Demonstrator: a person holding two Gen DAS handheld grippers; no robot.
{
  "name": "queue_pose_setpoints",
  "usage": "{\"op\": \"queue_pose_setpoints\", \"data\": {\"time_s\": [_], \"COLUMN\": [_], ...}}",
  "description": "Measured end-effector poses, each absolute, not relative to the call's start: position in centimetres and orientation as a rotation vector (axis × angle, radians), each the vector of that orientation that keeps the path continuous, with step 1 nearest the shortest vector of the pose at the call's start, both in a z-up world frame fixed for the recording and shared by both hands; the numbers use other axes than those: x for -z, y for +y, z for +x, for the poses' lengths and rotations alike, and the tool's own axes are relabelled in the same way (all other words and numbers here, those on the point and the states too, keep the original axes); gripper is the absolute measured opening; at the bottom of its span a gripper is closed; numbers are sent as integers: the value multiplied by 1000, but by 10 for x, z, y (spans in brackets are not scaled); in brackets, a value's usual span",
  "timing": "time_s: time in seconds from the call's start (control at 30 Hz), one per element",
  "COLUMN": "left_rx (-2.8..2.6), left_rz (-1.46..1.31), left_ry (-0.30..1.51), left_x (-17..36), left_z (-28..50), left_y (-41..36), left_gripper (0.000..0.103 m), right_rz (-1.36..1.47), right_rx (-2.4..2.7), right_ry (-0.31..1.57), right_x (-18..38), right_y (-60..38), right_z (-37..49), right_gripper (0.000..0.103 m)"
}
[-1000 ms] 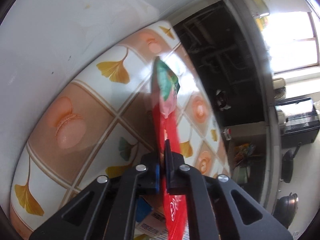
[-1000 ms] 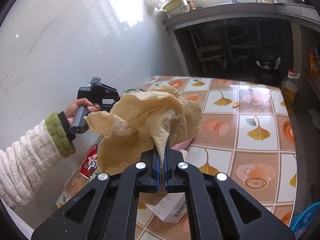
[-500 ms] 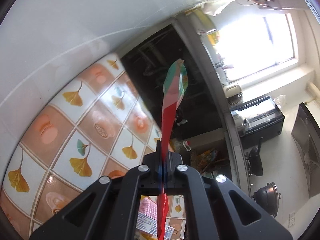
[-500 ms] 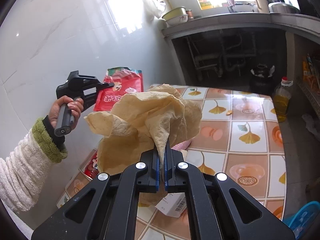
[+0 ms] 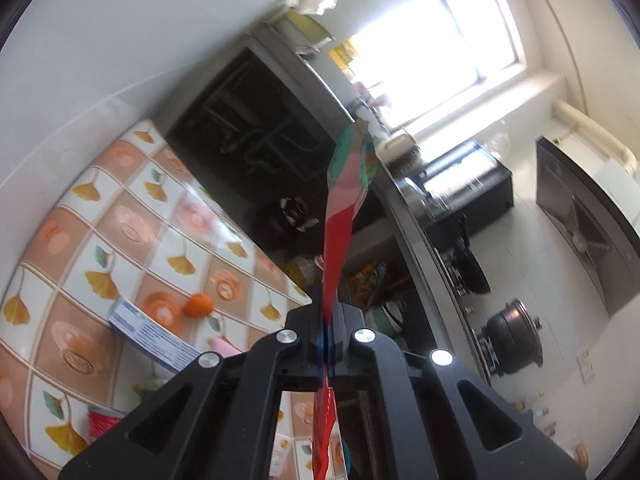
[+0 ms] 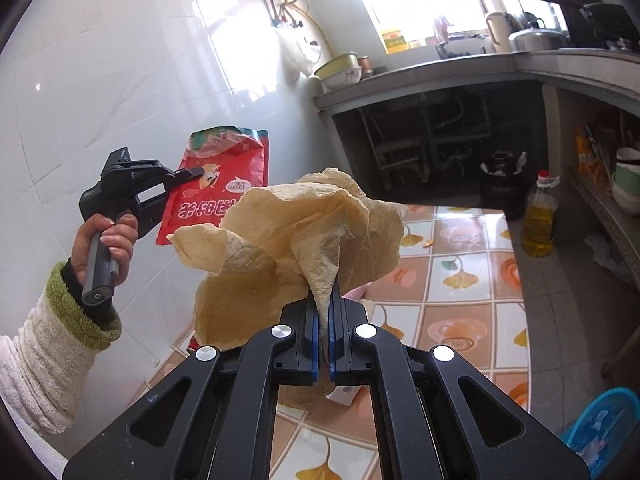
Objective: Collect trash
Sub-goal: 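Carry the red snack bag and tan paper over the blue wastebasket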
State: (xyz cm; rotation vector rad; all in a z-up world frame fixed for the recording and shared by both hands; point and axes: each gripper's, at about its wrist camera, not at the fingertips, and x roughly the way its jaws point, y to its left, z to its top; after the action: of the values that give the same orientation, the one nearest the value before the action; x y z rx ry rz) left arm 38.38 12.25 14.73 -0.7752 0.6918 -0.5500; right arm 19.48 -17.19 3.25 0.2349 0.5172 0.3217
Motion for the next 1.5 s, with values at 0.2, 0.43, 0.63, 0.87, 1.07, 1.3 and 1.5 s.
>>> {"op": "queue_pose_setpoints", "data": {"time_s": [0.2, 0.43, 0.63, 0.87, 1.07, 1.3, 1.5], "left_rx": [660, 783, 877, 983, 1034, 1066, 1061], "left_rz": [-681, -566, -477, -389, -309, -234, -188], "left_ry": [719, 799, 857, 939, 991, 995, 1018], "left_x": [-159, -149, -135, -111, -95, -91, -82], "left_z": [351, 317, 292, 267, 248, 234, 232], "left_y": [58, -34, -113, -199, -256, -293, -313], "left_gripper": [0, 0, 0, 0, 0, 0, 0], "right_rz": [276, 345, 394, 462, 511, 568, 592], "right_rx": [-280, -203, -102, 35, 161, 265, 304], "right_ry": [487, 466, 470, 482, 469, 477, 491], "right_x": [-30, -20, -3, 14, 20, 33, 44], "right_y": [-197, -241, -282, -322, -353, -375, -390], "right_z": [164, 119, 72, 19, -30, -62, -67], "right_gripper": [2, 2, 2, 2, 2, 2, 2]}}
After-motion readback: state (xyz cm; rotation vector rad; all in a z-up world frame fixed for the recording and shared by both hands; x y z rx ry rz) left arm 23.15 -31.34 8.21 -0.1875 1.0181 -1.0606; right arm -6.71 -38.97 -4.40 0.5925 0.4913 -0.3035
